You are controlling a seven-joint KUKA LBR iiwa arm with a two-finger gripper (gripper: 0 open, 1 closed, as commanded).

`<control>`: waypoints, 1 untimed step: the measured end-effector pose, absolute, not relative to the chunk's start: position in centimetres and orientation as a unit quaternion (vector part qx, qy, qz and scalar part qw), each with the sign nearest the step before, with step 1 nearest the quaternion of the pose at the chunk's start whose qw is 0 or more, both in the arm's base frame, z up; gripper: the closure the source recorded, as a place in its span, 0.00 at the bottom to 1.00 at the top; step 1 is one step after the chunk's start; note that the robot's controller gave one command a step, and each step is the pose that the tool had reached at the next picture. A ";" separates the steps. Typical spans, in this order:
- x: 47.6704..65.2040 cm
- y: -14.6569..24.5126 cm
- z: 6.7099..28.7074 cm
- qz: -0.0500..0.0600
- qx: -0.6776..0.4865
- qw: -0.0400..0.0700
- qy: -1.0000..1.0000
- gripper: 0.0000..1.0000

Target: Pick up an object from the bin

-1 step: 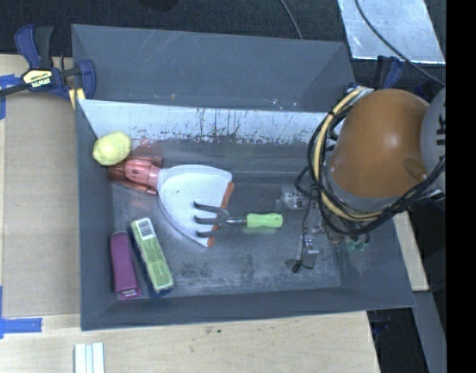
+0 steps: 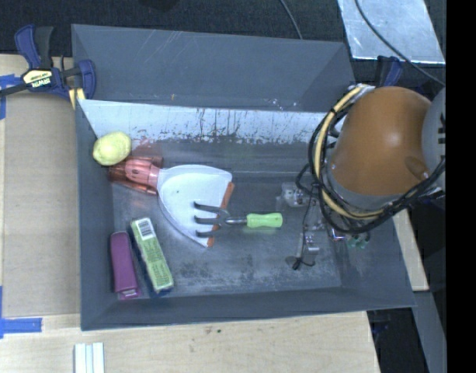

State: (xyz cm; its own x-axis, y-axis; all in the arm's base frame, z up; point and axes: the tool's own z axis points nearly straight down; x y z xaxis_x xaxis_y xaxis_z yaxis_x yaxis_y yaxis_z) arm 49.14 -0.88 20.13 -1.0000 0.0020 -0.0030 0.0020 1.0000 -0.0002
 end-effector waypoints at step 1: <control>58.0 3.9 7.0 0.001 0.058 0.005 0.998 0.00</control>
Offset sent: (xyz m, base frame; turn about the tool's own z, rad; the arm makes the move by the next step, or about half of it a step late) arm 0.0997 0.0305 -0.0612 0.0322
